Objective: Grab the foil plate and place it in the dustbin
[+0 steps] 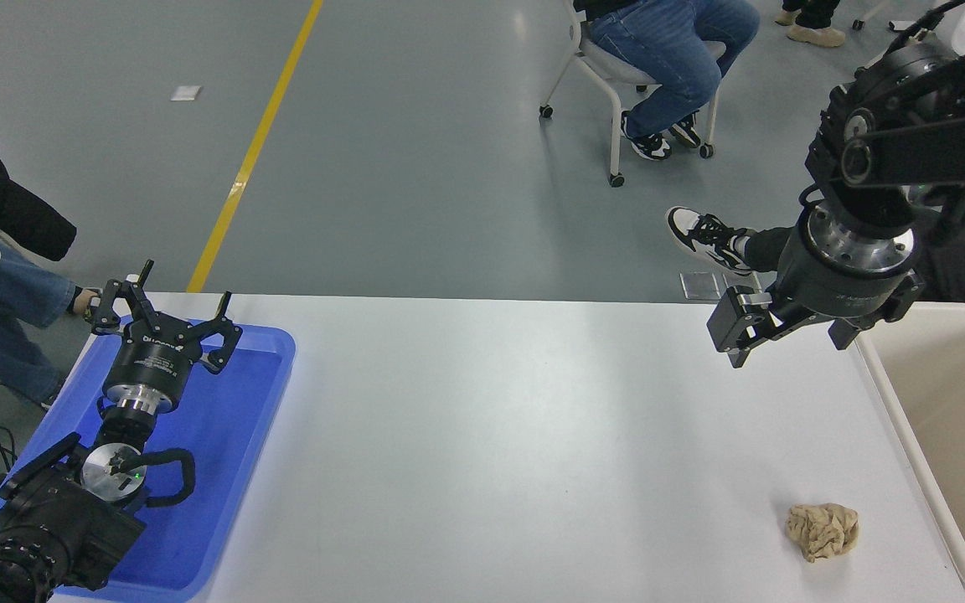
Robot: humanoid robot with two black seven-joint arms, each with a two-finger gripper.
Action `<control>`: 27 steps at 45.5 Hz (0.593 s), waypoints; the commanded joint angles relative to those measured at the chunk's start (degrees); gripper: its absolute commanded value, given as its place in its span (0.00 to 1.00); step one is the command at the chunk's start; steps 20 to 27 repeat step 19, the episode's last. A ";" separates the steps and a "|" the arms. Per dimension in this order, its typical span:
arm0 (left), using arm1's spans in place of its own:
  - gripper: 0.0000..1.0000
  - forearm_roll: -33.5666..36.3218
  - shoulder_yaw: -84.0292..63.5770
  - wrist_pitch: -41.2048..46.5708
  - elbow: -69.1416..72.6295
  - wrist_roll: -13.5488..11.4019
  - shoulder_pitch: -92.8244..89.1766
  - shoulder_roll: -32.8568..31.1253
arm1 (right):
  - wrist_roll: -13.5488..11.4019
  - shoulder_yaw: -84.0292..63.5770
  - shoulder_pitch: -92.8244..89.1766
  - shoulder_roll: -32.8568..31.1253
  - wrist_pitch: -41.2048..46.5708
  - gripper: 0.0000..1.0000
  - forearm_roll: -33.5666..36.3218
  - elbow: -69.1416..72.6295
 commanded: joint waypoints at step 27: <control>1.00 0.00 0.00 0.00 -0.10 0.00 0.01 0.01 | 0.07 -0.25 4.06 -6.24 1.01 1.00 3.50 2.76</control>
